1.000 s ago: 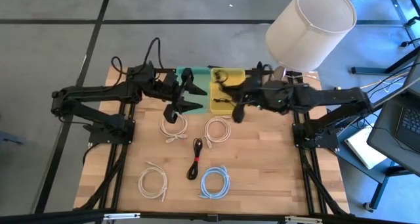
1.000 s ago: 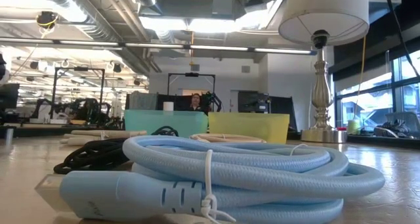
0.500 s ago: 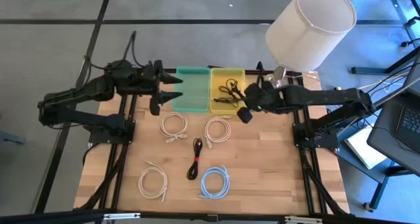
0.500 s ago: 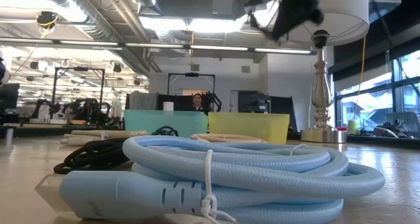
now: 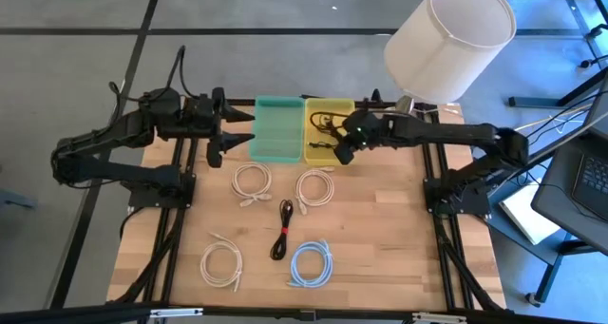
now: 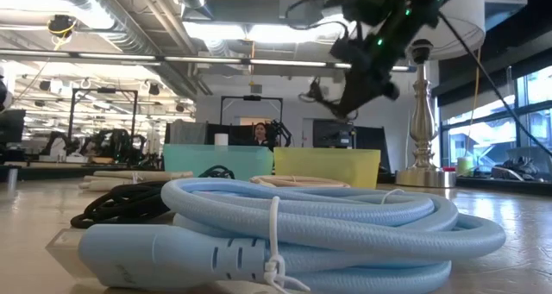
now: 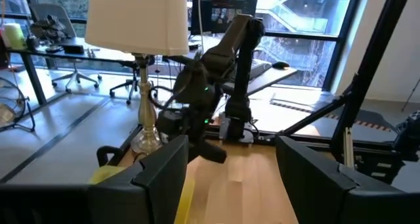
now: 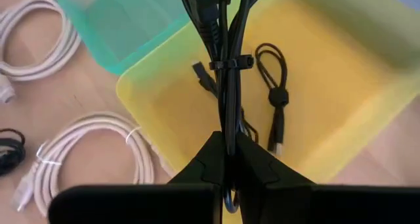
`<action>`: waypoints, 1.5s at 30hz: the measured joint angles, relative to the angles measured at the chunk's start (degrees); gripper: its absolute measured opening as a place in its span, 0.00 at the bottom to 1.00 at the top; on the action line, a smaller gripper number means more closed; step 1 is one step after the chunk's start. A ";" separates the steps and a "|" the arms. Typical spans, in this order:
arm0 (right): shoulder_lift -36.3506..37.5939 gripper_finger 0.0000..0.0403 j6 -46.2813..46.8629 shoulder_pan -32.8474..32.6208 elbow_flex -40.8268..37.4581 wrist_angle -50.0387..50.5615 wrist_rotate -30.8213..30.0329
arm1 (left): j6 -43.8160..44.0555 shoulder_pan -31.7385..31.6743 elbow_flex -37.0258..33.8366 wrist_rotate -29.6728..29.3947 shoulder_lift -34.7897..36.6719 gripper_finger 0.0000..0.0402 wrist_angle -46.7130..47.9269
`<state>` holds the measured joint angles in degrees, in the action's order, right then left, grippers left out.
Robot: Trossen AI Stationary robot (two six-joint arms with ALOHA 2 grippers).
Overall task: Pick & Place USB Port
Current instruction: Put the left black charger cable into the yellow bin, then put the black charger cable into the yellow bin
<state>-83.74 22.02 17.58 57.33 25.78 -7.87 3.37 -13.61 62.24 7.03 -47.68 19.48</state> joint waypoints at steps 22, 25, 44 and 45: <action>-22.93 0.04 -9.39 6.28 8.49 -0.50 7.52 | 3.07 0.00 0.00 1.16 0.24 0.56 0.09; -23.02 0.04 -9.44 7.08 8.49 -0.13 7.66 | 3.07 0.00 0.00 1.22 0.24 0.56 0.12; -16.45 0.59 -10.09 6.14 8.56 0.05 2.48 | 1.70 0.00 0.00 1.69 0.26 0.56 2.75; -14.85 0.57 -10.49 5.60 8.56 0.00 2.37 | 1.45 0.00 0.00 1.64 0.31 0.56 2.95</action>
<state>-98.59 11.53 23.17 65.89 25.78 -5.50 4.82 -13.61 62.24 8.67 -47.37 22.43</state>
